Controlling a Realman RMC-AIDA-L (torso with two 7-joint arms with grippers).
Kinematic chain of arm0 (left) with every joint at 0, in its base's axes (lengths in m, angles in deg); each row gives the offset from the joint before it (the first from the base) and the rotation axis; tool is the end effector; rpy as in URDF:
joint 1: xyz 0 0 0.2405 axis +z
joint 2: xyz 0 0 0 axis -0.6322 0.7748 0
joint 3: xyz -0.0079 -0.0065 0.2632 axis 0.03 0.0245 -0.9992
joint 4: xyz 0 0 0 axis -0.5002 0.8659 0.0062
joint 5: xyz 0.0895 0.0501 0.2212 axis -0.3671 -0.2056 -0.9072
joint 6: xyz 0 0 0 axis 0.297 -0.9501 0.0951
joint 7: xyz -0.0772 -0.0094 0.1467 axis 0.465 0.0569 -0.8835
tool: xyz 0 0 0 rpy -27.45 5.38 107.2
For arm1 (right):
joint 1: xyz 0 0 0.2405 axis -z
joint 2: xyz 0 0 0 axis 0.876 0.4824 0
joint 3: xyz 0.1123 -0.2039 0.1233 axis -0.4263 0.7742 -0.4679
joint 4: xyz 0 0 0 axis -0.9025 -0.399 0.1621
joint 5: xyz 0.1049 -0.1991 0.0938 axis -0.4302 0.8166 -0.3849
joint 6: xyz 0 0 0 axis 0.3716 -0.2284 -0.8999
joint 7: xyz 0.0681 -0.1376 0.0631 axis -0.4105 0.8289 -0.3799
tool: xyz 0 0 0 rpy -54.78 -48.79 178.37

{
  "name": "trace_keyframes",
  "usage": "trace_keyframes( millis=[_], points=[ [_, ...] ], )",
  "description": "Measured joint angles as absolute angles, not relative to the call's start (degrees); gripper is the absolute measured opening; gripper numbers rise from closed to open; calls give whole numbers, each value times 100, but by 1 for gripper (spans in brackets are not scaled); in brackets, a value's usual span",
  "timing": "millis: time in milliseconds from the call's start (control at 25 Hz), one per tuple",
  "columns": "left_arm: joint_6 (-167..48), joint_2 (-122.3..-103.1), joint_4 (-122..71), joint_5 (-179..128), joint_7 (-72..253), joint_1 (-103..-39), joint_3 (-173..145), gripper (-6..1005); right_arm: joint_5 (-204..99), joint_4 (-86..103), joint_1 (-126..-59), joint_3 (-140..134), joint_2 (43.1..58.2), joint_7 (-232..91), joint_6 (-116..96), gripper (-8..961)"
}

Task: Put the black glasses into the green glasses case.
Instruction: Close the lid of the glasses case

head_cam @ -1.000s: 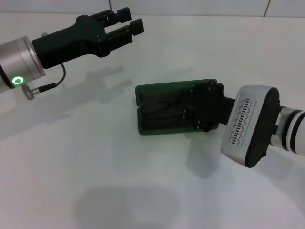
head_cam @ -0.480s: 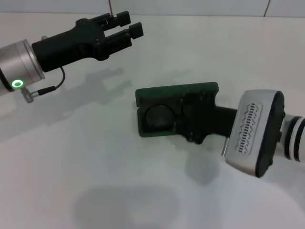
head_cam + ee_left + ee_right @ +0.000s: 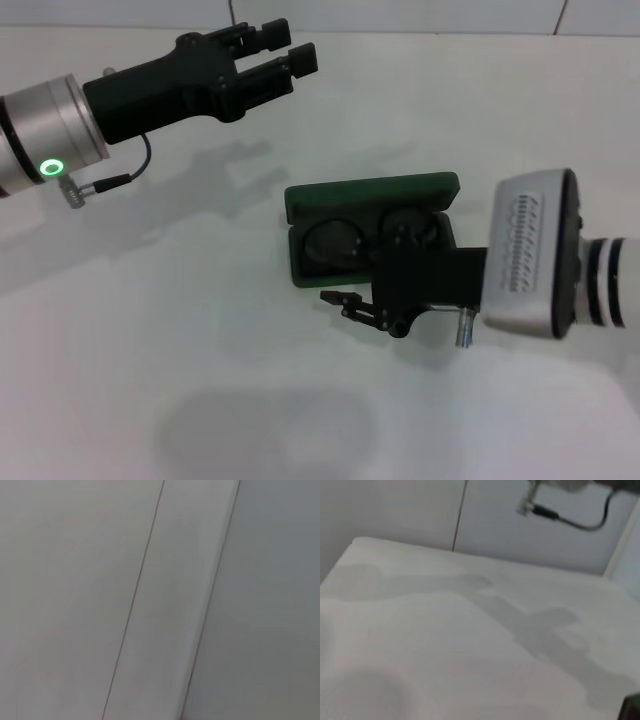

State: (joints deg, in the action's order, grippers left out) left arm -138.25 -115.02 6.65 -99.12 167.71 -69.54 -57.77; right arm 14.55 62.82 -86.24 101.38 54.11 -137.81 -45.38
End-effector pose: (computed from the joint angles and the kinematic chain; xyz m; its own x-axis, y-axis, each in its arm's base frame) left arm -0.2364 0.3973 0.0063 0.5872 0.2073 0.7824 0.5012 -0.8522 -0.1504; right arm 0.1658 0.3534 -0.1565 0.9609 0.1669 -0.2210 0.0947 -0.9479 -0.3041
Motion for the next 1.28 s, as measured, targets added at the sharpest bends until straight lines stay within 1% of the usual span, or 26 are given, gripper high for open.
trace_keyframes(
  millis=[120,200,520,720,880,1040,1280],
  points=[
    [-13823,-11504,667,-9917,16773,-6954,-5779,568,1451,5921,-8892,10130,5410,-14022,-4537,374],
    [-13823,-11507,667,-9916,16769,-6953,-5781,568,1450,5827,-8943,10108,5409,-14056,-4517,377],
    [-13823,-11521,668,-9917,16745,-6954,-5790,568,1444,5793,-8906,10104,5408,-14060,-3968,387],
    [-13824,-11521,668,-9917,16743,-6952,-5789,569,1442,5932,-8830,10093,5388,-14042,-4012,393],
    [-13824,-11520,668,-9917,16743,-6946,-5779,569,1471,6240,-8603,9952,5356,-13994,-4489,398],
    [-13818,-11520,668,-9916,16738,-6948,-5762,569,1502,6311,-8422,9369,5359,-13897,-5353,403],
    [-13400,-11538,592,-10006,16827,-7028,-5795,569,1251,5747,-8191,7631,5382,-13807,-6365,411]
  ],
)
